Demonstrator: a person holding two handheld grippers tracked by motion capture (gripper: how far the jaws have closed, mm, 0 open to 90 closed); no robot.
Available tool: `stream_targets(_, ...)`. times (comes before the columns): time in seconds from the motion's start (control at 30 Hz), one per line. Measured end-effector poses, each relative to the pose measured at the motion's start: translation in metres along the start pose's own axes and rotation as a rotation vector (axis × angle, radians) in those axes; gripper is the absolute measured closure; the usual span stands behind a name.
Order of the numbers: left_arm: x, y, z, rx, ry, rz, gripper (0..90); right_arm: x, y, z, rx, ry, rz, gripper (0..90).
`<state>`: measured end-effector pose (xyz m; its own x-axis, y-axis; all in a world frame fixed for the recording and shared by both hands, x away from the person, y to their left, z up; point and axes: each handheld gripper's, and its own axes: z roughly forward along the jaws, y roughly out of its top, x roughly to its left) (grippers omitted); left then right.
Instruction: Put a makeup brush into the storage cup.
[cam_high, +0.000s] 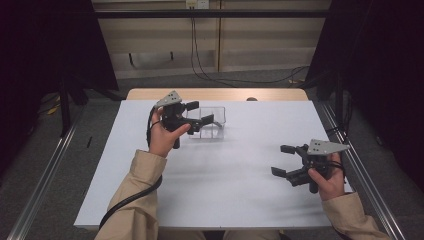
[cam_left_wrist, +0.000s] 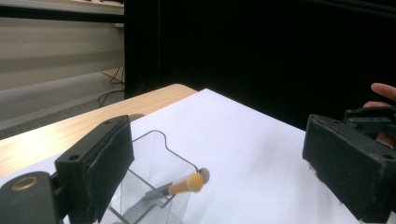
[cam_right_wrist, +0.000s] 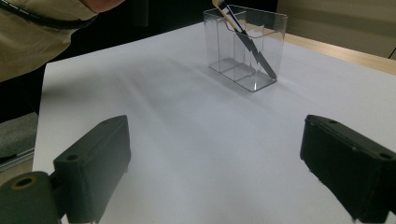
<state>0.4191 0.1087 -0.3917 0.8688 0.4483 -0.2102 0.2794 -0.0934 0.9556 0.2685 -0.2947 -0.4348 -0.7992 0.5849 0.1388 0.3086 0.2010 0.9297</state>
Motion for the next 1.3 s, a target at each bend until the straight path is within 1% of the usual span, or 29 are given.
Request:
stream_targets(0.03, -0.001, 0.0, -0.002, 0.002, -0.002, -0.007, 8.4, 0.0, 0.0, 0.0, 0.0, -0.002, 0.0, 8.2)
stream_targets(0.1, -0.001, -0.002, -0.005, -0.004, -0.004, -0.01, 8.5, 0.0, 0.0, 0.0, 0.0, 0.0, 0.0, 8.2)
stream_targets(0.2, -0.001, -0.003, -0.009, 0.0, -0.01, -0.002, 8.5, 0.0, -0.001, 0.0, 0.0, -0.001, 0.001, 8.2)
stream_targets(0.33, -0.002, -0.006, -0.015, -0.001, -0.004, -0.002, 8.5, 0.0, 0.0, -0.001, -0.002, -0.002, 0.002, 8.2)
stream_targets(0.67, -0.005, -0.011, -0.028, -0.003, -0.009, 0.003, 8.5, 0.0, 0.0, 0.0, -0.001, 0.001, 0.001, 8.2)
stream_targets(0.97, -0.005, -0.018, -0.04, -0.007, -0.005, -0.003, 8.6, 0.0, -0.001, 0.0, 0.0, -0.001, 0.0, 8.2)
stream_targets(1.3, -0.007, -0.02, -0.052, -0.011, -0.009, -0.002, 8.6, 0.0, -0.001, 0.0, -0.002, 0.004, 0.001, 8.2)
